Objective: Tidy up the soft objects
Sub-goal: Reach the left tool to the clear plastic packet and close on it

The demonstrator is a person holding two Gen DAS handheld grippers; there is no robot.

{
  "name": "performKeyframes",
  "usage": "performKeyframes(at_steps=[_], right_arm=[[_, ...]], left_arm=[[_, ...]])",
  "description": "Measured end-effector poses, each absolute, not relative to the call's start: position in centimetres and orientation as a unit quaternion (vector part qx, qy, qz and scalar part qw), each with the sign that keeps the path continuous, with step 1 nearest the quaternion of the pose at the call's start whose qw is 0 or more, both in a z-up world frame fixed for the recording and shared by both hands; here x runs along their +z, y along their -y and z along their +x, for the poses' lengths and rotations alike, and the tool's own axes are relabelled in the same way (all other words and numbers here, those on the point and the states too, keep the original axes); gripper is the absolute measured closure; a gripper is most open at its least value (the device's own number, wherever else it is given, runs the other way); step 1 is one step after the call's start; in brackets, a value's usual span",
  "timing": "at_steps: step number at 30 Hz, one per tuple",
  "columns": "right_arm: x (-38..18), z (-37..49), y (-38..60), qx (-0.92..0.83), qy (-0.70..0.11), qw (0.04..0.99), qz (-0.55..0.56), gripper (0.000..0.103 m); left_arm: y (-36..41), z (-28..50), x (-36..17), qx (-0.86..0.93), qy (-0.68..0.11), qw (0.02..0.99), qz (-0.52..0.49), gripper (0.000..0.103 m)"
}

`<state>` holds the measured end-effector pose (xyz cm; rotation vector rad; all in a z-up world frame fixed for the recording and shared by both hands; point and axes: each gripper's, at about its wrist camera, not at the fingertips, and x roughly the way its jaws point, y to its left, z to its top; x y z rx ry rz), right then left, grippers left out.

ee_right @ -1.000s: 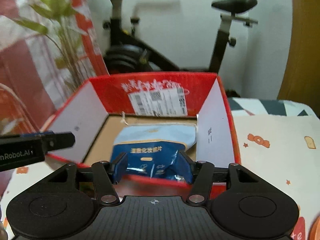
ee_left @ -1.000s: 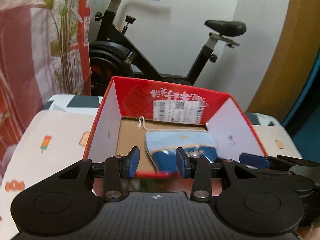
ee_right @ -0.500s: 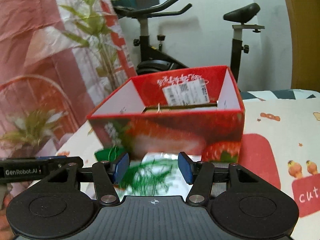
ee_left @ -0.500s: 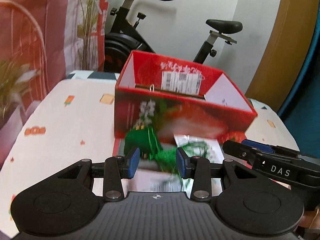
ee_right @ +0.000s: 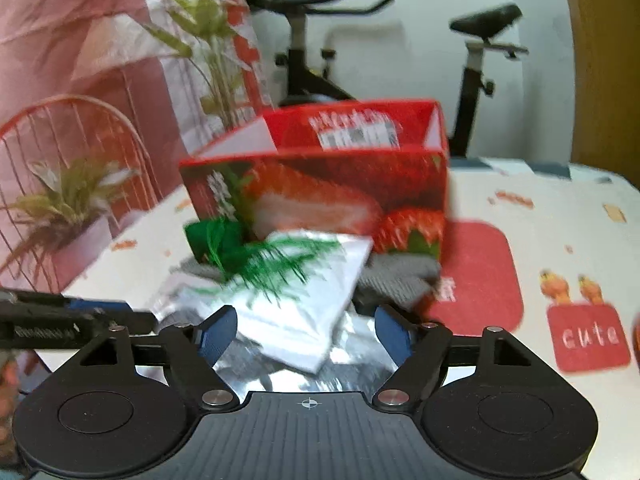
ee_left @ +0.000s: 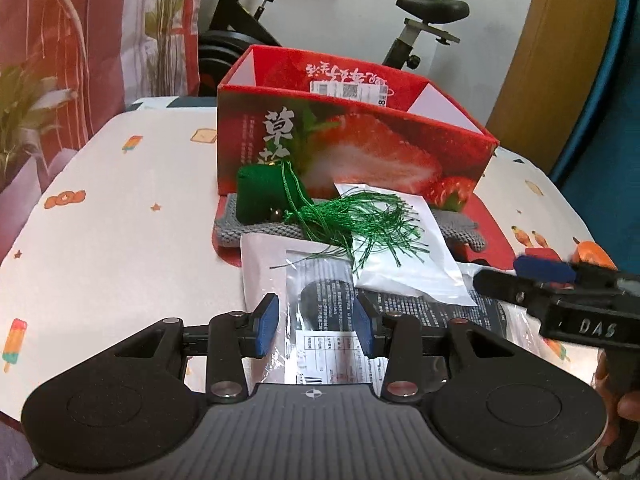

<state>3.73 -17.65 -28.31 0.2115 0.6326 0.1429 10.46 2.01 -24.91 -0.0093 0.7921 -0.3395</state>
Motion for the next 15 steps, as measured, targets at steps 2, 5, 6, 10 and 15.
performKeyframes(at_steps=[2, 5, 6, 10, 15], right_arm=[[-29.0, 4.0, 18.1, 0.059, -0.327, 0.936, 0.111, 0.029], [-29.7, 4.3, 18.6, 0.030, -0.358, 0.927, 0.105, 0.028], [-29.9, 4.4, 18.8, 0.027, -0.364, 0.925, 0.109, 0.027], [-30.7, 4.2, 19.6, 0.024, -0.382, 0.914, 0.133, 0.025], [-31.8, 4.4, 20.5, 0.013, -0.407, 0.898, 0.167, 0.024]], left_arm=[[-2.0, 10.6, -25.1, -0.164, -0.387, 0.907, -0.006, 0.060], [-2.1, 10.9, -25.6, -0.162, -0.396, 0.904, -0.011, 0.060], [-2.2, 10.9, -25.8, -0.160, -0.400, 0.902, -0.013, 0.060], [-2.4, 11.2, -26.4, -0.152, -0.409, 0.900, -0.022, 0.060], [-2.5, 11.7, -26.9, -0.150, -0.422, 0.894, -0.026, 0.060]])
